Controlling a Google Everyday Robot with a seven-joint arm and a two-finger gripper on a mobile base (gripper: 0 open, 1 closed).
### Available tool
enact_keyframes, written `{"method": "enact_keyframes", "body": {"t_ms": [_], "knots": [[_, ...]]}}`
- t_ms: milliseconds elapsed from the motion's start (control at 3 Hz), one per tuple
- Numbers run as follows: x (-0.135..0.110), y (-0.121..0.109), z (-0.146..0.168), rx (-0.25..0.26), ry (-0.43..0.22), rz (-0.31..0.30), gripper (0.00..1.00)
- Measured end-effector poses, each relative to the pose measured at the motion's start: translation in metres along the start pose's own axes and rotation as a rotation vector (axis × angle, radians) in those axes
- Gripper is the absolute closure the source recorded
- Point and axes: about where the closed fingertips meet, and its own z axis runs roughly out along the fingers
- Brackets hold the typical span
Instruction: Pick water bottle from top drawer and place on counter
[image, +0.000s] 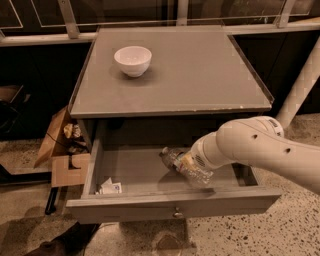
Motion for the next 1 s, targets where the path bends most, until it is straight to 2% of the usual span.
{"method": "enact_keyframes", "body": {"t_ms": [333,1000], "knots": [[0.001,-0.001,0.007,0.001,-0.003,0.008,0.23],[0.008,-0.008,0.022,0.011,-0.016,0.018,0.23]]}}
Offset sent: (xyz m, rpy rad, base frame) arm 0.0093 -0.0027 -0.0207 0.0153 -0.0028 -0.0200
